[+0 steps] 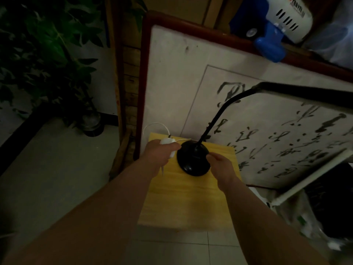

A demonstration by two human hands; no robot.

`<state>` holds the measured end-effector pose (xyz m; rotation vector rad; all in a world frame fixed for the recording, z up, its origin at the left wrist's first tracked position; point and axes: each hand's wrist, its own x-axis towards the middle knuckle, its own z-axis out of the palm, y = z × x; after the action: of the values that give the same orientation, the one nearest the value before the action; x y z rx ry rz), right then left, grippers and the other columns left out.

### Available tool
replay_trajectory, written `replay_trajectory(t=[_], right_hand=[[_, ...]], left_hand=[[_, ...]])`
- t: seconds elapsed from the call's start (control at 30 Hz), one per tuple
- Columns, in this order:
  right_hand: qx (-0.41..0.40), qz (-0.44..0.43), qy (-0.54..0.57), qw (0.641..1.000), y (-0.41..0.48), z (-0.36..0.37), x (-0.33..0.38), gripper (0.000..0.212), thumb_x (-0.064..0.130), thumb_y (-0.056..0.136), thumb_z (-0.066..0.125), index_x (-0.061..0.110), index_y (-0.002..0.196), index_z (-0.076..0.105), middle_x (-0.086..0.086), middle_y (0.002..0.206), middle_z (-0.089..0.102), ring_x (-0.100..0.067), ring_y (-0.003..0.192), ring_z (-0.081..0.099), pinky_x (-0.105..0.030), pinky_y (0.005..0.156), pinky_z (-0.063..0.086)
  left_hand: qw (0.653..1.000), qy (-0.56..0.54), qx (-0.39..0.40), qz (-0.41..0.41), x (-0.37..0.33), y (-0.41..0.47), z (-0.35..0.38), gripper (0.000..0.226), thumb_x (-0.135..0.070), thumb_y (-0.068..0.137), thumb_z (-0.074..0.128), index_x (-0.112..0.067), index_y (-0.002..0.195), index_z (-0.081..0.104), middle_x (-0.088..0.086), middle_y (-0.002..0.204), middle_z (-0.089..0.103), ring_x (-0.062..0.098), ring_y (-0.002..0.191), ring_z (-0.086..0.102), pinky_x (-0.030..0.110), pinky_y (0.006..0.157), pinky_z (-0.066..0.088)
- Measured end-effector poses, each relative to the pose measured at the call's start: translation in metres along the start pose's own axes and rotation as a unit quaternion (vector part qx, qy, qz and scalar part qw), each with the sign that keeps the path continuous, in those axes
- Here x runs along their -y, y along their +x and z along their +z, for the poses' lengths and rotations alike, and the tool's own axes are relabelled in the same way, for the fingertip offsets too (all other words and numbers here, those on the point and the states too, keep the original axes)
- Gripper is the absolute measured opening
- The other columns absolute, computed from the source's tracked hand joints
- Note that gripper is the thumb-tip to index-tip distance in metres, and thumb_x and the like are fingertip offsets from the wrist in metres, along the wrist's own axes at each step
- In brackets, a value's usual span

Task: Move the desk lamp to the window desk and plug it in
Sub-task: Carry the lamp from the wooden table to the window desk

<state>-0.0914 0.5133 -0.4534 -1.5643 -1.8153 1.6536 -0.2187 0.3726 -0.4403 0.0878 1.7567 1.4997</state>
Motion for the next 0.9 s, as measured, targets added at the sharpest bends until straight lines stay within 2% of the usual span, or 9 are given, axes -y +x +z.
replay_trajectory(t=[0.07,0.13,0.23,0.33,0.4,0.43,0.6,0.7,0.9], right_hand=[[-0.006,0.003,-0.009,1.000,0.013,0.001,-0.003,0.047,0.020,0.097,0.053,0.002,0.140,0.046,-0.014,0.146,0.048,-0.031,0.133,0.046,-0.030,0.096,0.039],[-0.011,0.006,-0.022,1.000,0.027,0.003,-0.009,0.051,0.022,0.097,0.053,0.002,0.142,0.043,-0.015,0.147,0.046,-0.033,0.134,0.045,-0.032,0.096,0.040],[-0.009,0.018,-0.031,0.999,0.051,0.008,-0.020,0.061,0.028,0.096,0.055,0.005,0.148,0.033,-0.015,0.153,0.038,-0.035,0.138,0.040,-0.040,0.109,0.037],[-0.007,0.024,-0.038,0.999,0.073,0.012,-0.031,0.066,0.029,0.094,0.056,0.005,0.149,0.030,-0.016,0.153,0.039,-0.035,0.137,0.041,-0.043,0.111,0.037],[-0.004,0.024,-0.040,0.999,0.085,0.014,-0.037,0.069,0.031,0.092,0.059,0.004,0.149,0.030,-0.017,0.150,0.042,-0.036,0.134,0.046,-0.044,0.110,0.041],[-0.002,0.024,-0.042,0.999,0.090,0.015,-0.039,0.070,0.032,0.091,0.061,0.004,0.148,0.031,-0.017,0.149,0.044,-0.036,0.131,0.048,-0.046,0.109,0.042],[0.004,0.027,-0.050,0.998,0.111,0.015,-0.056,0.073,0.042,0.079,0.069,0.003,0.136,0.049,-0.017,0.133,0.059,-0.036,0.116,0.060,-0.050,0.099,0.050],[0.003,0.025,-0.045,0.999,0.132,0.016,-0.069,0.086,0.055,0.060,0.070,0.006,0.129,0.055,-0.016,0.126,0.064,-0.036,0.110,0.064,-0.051,0.095,0.053],[-0.011,0.033,-0.025,0.999,0.143,0.021,-0.076,0.089,0.054,0.053,0.073,0.004,0.125,0.058,-0.018,0.120,0.067,-0.039,0.104,0.066,-0.052,0.090,0.055]], left_hand=[[1.000,0.016,-0.012,0.011,0.007,0.014,0.006,0.027,-0.026,0.080,0.072,-0.002,0.090,0.064,0.006,0.071,0.052,0.017,0.060,0.048,0.022,0.049,0.035],[0.999,0.026,-0.011,0.023,0.016,0.031,0.011,0.048,-0.026,0.078,0.074,0.003,0.114,0.060,0.011,0.089,0.058,0.020,0.076,0.052,0.024,0.050,0.036],[0.998,0.052,-0.018,0.035,0.031,0.052,0.020,0.060,-0.024,0.076,0.075,0.004,0.126,0.055,0.022,0.120,0.062,0.026,0.092,0.058,0.025,0.057,0.042],[0.995,0.089,-0.018,0.029,0.044,0.069,0.033,0.051,-0.022,0.078,0.075,0.000,0.120,0.057,0.014,0.118,0.060,0.029,0.110,0.057,0.028,0.075,0.043],[0.994,0.112,-0.010,0.017,0.050,0.078,0.041,0.018,-0.019,0.082,0.070,-0.006,0.082,0.057,0.007,0.087,0.055,0.025,0.100,0.054,0.029,0.077,0.042],[0.993,0.116,-0.004,0.012,0.053,0.081,0.044,0.023,-0.018,0.084,0.069,-0.007,0.072,0.051,0.003,0.078,0.049,0.023,0.095,0.051,0.029,0.077,0.041],[0.990,0.139,-0.011,0.025,0.068,0.099,0.059,0.028,-0.023,0.079,0.073,-0.004,0.095,0.059,0.003,0.085,0.054,0.022,0.092,0.053,0.027,0.063,0.043],[0.990,0.136,-0.033,0.028,0.074,0.108,0.061,0.065,-0.027,0.075,0.076,0.001,0.128,0.051,0.013,0.123,0.057,0.029,0.113,0.056,0.030,0.080,0.044],[0.987,0.149,-0.052,0.012,0.079,0.110,0.057,0.076,-0.026,0.074,0.078,0.001,0.135,0.043,0.014,0.133,0.053,0.031,0.118,0.054,0.029,0.078,0.042]])
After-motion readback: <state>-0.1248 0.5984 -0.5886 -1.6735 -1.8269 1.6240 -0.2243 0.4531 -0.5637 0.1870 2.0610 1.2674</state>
